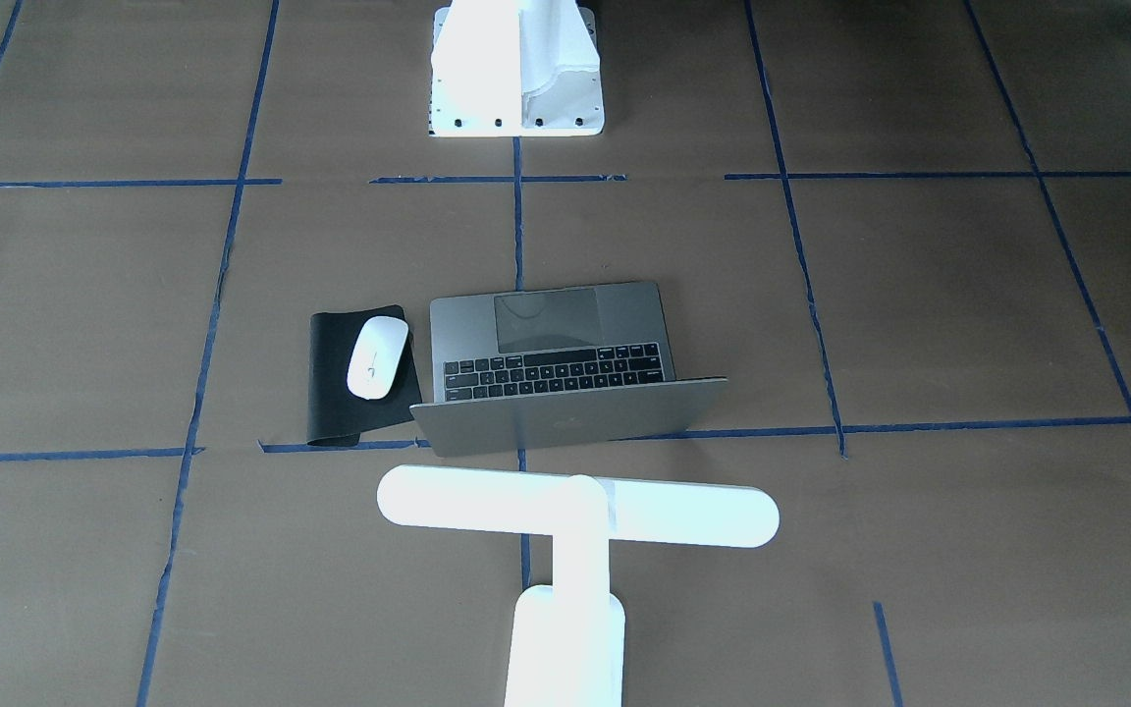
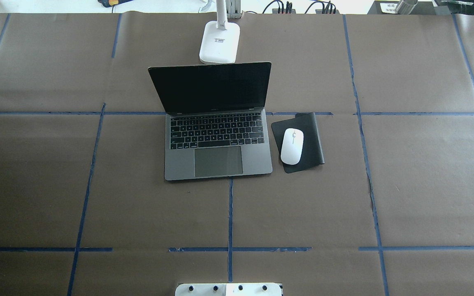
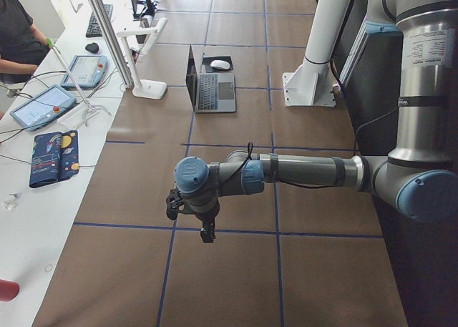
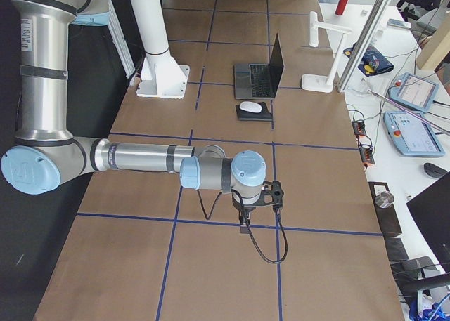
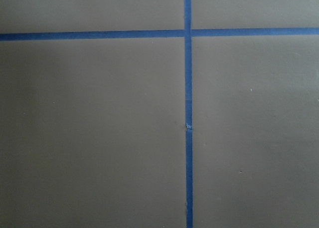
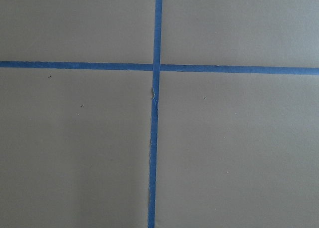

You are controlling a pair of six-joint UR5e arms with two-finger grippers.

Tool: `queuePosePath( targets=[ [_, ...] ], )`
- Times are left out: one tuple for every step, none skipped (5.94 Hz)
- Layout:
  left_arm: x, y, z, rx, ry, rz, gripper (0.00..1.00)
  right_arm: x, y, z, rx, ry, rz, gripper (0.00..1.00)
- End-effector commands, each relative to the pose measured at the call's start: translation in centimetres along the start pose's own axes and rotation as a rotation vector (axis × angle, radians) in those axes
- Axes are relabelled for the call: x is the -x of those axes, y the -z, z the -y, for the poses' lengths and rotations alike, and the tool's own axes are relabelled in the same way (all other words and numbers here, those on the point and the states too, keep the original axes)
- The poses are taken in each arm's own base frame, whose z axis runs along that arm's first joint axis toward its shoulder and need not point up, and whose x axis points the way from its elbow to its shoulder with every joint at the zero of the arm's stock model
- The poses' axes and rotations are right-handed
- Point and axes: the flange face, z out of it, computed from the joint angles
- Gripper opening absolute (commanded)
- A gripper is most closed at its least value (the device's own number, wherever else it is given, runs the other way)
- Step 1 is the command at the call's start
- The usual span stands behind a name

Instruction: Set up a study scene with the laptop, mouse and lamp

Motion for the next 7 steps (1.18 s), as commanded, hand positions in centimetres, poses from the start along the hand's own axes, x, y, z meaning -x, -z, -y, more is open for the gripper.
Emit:
queuePosePath(
  targets=[
    [1.02, -0.39, -0.14, 0.007, 0.017, -0.002, 1.00, 0.02, 0.03, 0.07, -0.001, 0.001, 0.000, 1.00],
    [0.97, -0.33, -0.06, 0.005, 0.014, 0.000, 1.00, 0.05, 0.08, 0.15, -0.002, 0.002, -0.002, 1.00],
    [0.86, -0.21, -0.03, 0.002, 0.011, 0.000, 1.00, 0.10, 0.13, 0.23, -0.003, 0.001, -0.002, 1.00],
    [0.82, -0.27, 0.07, -0.005, 0.004, 0.001, 1.00, -0.04, 0.18, 0.13, -0.004, 0.000, -0.002, 1.00],
    [0.76, -0.20, 0.15, -0.007, 0.003, 0.001, 1.00, -0.08, 0.43, 0.12, -0.009, -0.001, -0.002, 1.00],
    [0.66, -0.10, 0.17, -0.009, 0.003, 0.001, 1.00, -0.15, 0.48, 0.10, -0.010, -0.003, -0.004, 1.00],
    [0.55, 0.01, 0.18, -0.011, 0.001, 0.001, 1.00, -0.28, 0.44, -0.06, -0.009, -0.006, -0.004, 1.00]
  ],
)
